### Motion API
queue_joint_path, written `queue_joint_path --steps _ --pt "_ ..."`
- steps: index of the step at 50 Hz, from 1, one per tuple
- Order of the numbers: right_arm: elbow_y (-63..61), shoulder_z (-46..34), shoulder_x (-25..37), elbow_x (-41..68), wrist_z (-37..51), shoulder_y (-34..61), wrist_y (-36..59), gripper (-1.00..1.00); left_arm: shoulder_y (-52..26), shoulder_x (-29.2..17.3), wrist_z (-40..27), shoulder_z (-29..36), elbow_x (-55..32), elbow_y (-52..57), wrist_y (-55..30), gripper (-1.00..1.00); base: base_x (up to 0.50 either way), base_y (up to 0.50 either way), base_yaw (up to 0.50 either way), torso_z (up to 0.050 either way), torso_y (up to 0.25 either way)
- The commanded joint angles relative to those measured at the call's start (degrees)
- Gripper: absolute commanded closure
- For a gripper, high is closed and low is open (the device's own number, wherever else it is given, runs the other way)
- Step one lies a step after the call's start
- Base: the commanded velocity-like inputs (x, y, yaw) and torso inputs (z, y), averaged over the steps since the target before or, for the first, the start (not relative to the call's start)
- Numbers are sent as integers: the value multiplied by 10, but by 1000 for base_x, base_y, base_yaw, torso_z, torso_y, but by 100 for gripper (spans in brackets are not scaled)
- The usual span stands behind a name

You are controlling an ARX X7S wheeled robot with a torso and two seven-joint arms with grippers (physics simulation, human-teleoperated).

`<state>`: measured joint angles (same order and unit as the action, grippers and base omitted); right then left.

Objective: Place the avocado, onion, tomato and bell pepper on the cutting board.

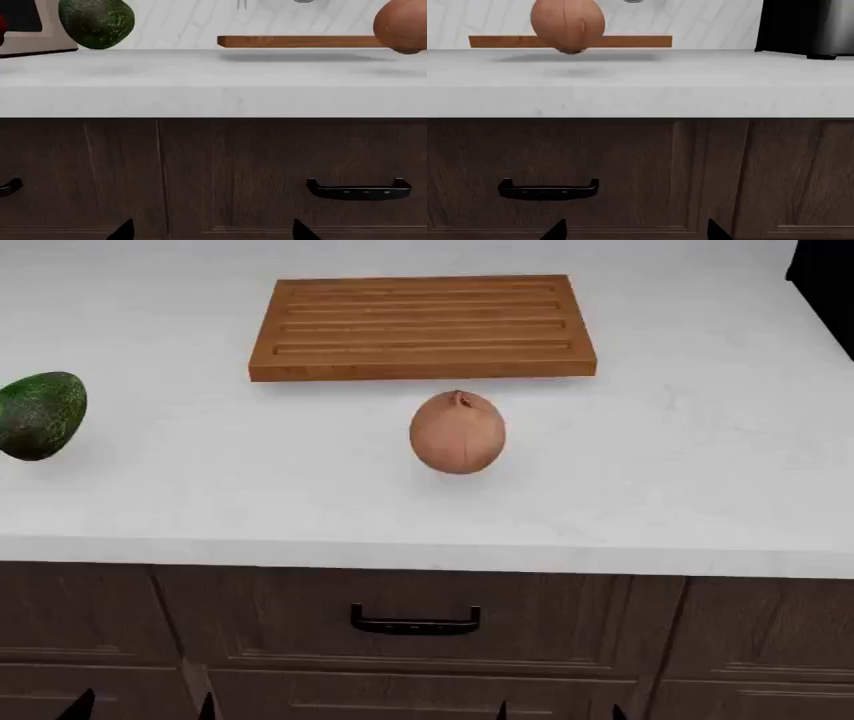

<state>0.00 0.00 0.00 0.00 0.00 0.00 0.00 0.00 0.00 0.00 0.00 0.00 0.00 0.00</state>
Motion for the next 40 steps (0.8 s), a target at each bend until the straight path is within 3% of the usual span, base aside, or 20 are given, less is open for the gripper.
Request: queue_joint_path --steps 1,9,40 --pt "-4 -6 3 0 6 -2 2 -100 1 -9 -13 13 0 0 2 -100 0 0 0 0 0" --pt "0 -32 21 -2 46 6 3 -100 -6 -24 -36 30 -14 -12 14 -100 0 0 0 0 0" --pt "-4 -64 45 -1 106 6 7 -100 -9 -47 -83 54 -31 -18 22 -100 0 500 0 0 0"
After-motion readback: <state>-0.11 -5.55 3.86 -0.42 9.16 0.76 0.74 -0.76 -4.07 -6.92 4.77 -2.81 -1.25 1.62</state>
